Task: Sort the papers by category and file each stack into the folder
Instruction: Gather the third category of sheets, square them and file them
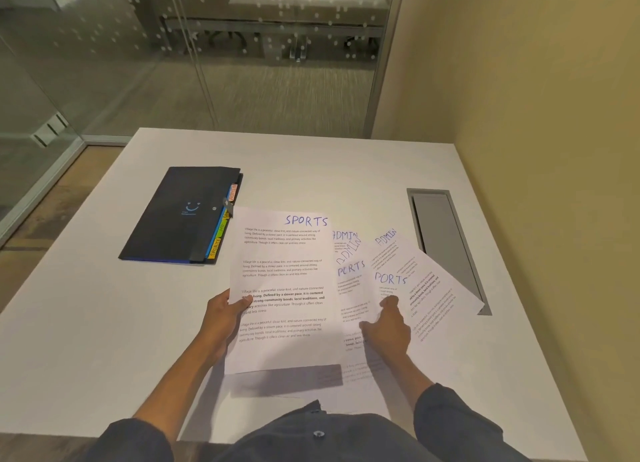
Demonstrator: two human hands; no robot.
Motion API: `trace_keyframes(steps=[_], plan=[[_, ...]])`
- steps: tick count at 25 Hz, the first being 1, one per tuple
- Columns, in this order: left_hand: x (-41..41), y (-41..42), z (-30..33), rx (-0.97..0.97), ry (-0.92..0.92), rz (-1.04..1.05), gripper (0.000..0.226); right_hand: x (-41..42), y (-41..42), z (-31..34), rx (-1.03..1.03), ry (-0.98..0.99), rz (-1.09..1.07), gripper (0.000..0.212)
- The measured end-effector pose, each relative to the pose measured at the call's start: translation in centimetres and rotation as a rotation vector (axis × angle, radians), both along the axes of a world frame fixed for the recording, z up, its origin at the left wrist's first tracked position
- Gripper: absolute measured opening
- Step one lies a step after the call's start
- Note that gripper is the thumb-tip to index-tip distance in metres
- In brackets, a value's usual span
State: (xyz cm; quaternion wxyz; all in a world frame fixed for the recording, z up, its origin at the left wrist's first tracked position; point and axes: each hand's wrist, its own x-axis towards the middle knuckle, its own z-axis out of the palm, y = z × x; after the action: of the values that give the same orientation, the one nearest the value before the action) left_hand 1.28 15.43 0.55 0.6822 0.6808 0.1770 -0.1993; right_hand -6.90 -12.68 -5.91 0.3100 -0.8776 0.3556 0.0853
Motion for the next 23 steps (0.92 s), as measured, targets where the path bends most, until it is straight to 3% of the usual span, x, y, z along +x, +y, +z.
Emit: trace_keyframes(steps=[3, 7, 11, 15, 19, 23], plan=[[0.5, -0.1, -0.3, 0.02, 0.005, 0.031, 0.024, -0.1, -0.5, 1.1, 0.19, -0.18, -0.063, 0.053], [1.4, 0.5, -0.4, 0.051, -0.002, 0.081, 0.028, 0.3, -2.4, 2.7, 0.305, -0.393, -0.116, 0.025], [1.9, 0.8, 0.0, 0.079, -0.032, 0.102, 0.031, 1.0, -5.5, 6.6, 0.503, -0.574, -0.215, 0.014], [2.4, 0.8, 0.5, 0.098, -0.064, 0.108, 0.032, 2.2, -8.1, 8.4, 0.677, -0.622, -0.323, 0.018], [2.7, 0.7, 0.9, 0.086, -0.064, 0.088, 0.032, 3.0, -8.9, 8.6, 0.765, -0.63, -0.371, 0.04], [2.3, -0.6, 1.5, 0.059, -0.059, -0.004, 0.02, 3.8, -7.1, 9.1, 0.811, -0.599, -0.349, 0.026]])
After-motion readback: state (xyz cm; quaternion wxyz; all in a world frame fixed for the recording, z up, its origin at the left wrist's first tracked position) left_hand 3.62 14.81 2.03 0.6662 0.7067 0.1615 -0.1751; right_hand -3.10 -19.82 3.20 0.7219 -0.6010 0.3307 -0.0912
